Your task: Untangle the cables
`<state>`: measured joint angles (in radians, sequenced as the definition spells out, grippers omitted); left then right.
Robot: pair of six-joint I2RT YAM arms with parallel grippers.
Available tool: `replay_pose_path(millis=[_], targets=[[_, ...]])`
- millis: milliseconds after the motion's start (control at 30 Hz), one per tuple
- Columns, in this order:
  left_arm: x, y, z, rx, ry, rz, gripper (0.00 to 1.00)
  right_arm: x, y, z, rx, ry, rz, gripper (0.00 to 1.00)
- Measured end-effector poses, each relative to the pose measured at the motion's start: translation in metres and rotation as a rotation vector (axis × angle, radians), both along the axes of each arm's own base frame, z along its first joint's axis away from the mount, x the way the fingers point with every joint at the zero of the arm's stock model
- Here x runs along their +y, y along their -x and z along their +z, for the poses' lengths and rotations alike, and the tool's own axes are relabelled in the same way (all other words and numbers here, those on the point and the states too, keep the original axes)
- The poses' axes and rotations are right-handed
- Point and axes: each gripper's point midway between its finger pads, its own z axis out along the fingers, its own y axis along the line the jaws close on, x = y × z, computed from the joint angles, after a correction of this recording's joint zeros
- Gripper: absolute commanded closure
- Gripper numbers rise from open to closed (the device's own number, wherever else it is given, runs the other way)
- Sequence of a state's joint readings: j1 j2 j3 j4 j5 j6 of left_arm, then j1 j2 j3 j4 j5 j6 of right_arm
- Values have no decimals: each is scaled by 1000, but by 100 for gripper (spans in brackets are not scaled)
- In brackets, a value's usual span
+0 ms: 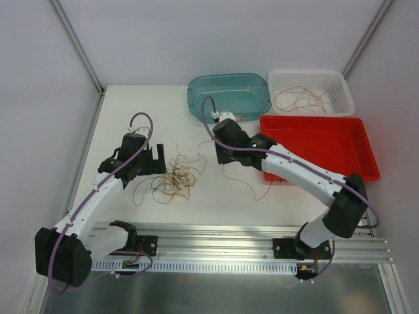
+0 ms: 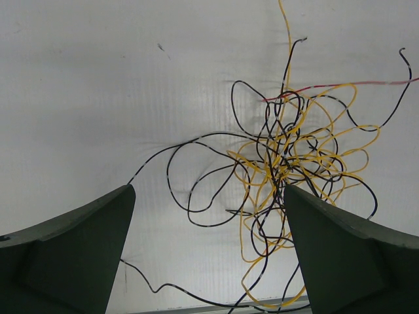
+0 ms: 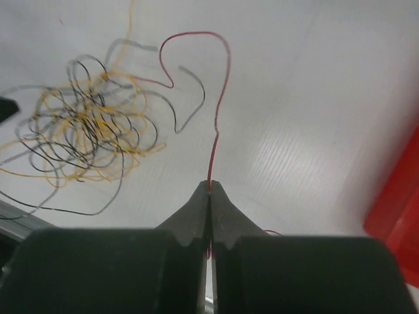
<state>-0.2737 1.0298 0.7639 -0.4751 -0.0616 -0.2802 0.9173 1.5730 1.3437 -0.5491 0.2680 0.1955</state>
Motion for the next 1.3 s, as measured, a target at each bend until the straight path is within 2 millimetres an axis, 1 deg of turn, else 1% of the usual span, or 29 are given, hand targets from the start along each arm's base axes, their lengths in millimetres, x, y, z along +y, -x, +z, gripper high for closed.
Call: replay_pose_path(millis=[67,133,267,400,433,500,533,633,733,800,867,967,1100,1233,1300], targets=[[0,0,0,0,0,0,2,-6,-11,46,-96,-38,17,99],[0,0,0,0,0,0,2,-21,-24,99,-207,-74,22,99],[0,0,0,0,0,0,2,-66,-49,203,-447,-149,-24,99],[0,0,0,0,-1,1,2,-118,-71,266,-637,-161,-106,99],[0,0,0,0,-1,1,2,-126,-75,277,-672,-164,-118,99],[0,0,0,0,-2,2,2,-145,-91,299,-760,-157,-143,99],[1,0,-1,2,-3,2,2,-151,-99,307,-797,-155,-152,99],[2,-1,-3,9,-10,6,2,-167,-130,319,-868,-150,-177,99],[2,-1,-6,22,-15,7,2,-187,-173,320,-906,-150,-205,99],[2,-1,-8,30,-18,7,2,-199,-199,317,-921,-147,-214,99],[2,-1,-10,36,-22,9,2,-213,-228,311,-929,-141,-221,99],[3,-1,-12,44,-28,11,2,-227,-261,302,-938,-142,-213,99],[3,-1,-16,58,-34,9,2,-244,-297,290,-948,-164,-191,99],[4,-1,-22,81,-43,8,2,-265,-326,279,-955,-234,-196,99],[4,0,-26,93,-49,8,2,-276,-340,271,-950,-285,-200,99]])
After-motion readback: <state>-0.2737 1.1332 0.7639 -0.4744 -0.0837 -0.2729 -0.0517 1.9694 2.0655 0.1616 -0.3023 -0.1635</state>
